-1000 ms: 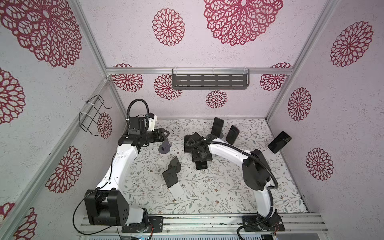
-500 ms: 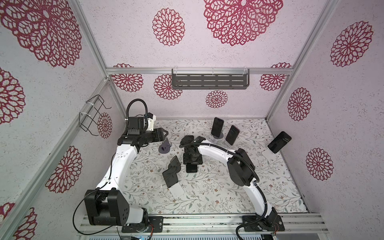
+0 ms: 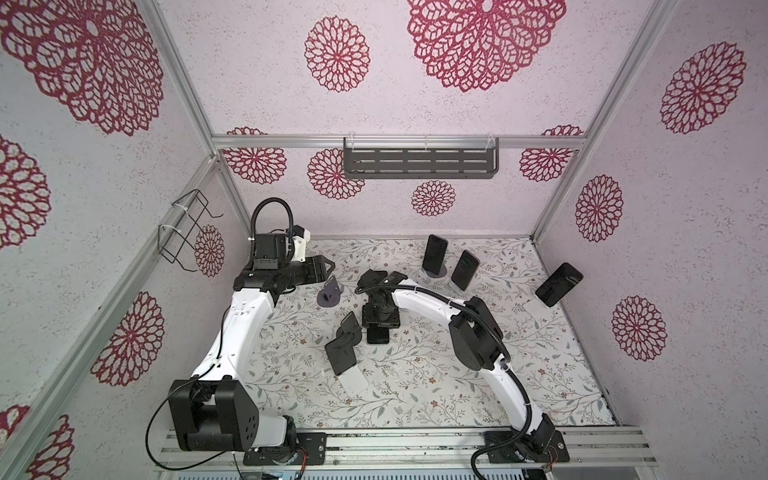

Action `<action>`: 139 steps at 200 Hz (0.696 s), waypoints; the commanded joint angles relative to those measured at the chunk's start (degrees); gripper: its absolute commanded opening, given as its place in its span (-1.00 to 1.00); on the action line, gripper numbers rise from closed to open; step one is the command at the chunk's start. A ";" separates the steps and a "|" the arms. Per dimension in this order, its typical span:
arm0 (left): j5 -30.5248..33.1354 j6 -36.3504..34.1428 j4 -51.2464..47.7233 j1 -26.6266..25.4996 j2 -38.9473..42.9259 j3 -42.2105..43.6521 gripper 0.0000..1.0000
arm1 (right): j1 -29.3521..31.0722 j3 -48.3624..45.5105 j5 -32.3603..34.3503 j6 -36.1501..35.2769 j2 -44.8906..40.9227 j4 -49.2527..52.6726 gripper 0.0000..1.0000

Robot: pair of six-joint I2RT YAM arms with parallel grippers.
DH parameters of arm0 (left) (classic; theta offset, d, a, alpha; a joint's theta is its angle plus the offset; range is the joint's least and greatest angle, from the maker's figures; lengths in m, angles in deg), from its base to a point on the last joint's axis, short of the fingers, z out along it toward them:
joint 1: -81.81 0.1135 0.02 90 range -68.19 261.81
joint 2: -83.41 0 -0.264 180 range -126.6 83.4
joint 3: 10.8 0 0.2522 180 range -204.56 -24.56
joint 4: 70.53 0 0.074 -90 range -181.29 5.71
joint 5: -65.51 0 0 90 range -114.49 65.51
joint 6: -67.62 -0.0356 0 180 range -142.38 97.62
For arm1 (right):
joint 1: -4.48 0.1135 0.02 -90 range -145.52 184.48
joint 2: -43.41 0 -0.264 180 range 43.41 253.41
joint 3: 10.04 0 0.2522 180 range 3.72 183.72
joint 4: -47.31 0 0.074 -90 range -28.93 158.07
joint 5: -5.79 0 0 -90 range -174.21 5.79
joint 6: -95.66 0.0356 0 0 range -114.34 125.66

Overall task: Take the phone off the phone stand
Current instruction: 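Lower the teal-edged phone flat beside the blue-edged phone with the right gripper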

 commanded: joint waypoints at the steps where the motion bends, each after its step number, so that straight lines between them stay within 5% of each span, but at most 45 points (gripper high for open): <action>1: -0.71 0.56 0.43 0.53 1.19 -0.20 0.24 | -0.36 0.85 0.35 1.34 1.31 3.33 0.22; 34: -1.02 0.50 0.52 0.71 1.13 -0.22 0.24 | -0.30 0.18 1.17 1.55 1.34 3.83 0.61; 139: -1.70 0.56 0.65 0.73 1.01 -0.15 0.24 | -0.19 -2.35 4.36 2.75 0.69 5.48 0.66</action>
